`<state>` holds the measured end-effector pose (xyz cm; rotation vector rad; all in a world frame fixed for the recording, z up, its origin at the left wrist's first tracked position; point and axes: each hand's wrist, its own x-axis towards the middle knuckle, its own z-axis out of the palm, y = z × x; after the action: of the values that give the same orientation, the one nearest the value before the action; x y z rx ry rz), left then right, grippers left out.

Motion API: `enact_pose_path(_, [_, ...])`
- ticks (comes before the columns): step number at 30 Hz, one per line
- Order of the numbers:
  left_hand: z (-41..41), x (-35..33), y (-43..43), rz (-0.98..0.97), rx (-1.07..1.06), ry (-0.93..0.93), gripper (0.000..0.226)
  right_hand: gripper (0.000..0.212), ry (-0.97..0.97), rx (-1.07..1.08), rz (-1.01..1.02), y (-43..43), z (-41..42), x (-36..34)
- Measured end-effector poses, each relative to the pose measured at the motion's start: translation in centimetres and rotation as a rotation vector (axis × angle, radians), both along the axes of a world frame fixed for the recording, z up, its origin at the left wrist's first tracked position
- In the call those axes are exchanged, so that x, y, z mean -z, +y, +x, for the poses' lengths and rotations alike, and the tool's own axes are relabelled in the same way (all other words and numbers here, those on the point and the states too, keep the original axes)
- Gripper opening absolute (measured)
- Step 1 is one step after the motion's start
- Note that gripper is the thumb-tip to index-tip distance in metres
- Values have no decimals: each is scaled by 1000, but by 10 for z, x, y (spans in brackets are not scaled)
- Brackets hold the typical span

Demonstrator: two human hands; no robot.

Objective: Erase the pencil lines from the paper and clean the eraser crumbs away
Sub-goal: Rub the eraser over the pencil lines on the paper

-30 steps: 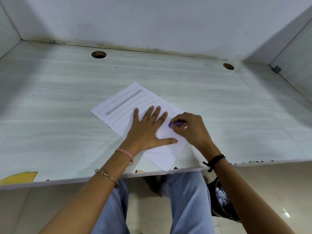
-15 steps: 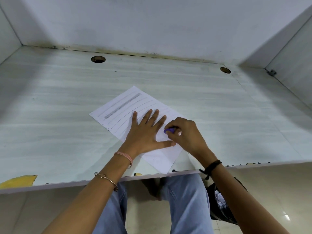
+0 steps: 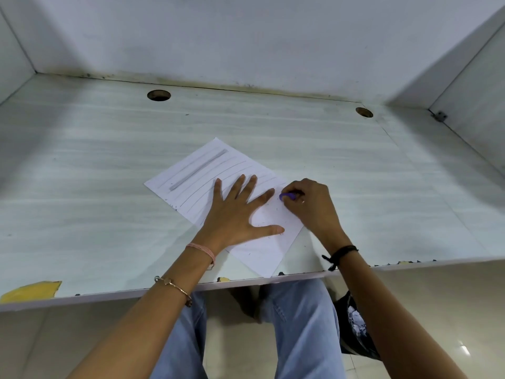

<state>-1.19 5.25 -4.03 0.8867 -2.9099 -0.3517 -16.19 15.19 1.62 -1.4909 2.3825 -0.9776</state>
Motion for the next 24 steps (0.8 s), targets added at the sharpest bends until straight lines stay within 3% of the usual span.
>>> enact_pose_path(3, [-1,0,1,-5,-8,-8,94,14,4,-189,75,8,20,3])
enact_pose_path(8, [0,0,-1,-8,4,-7,92,12,-30,9,-6,6,-10,2])
enact_pose_path(13, [0,2,-1,-10,2,-3,95,15,-57,-173,82,12,7,2])
enact_pose_path(19, [0,0,-1,-36,12,-25,93,7,-94,53,-44,7,-16,15])
enact_pose_path(24, [-2,-1,1,-21,-23,-22,97,6,-312,241,-245,16,-15,28])
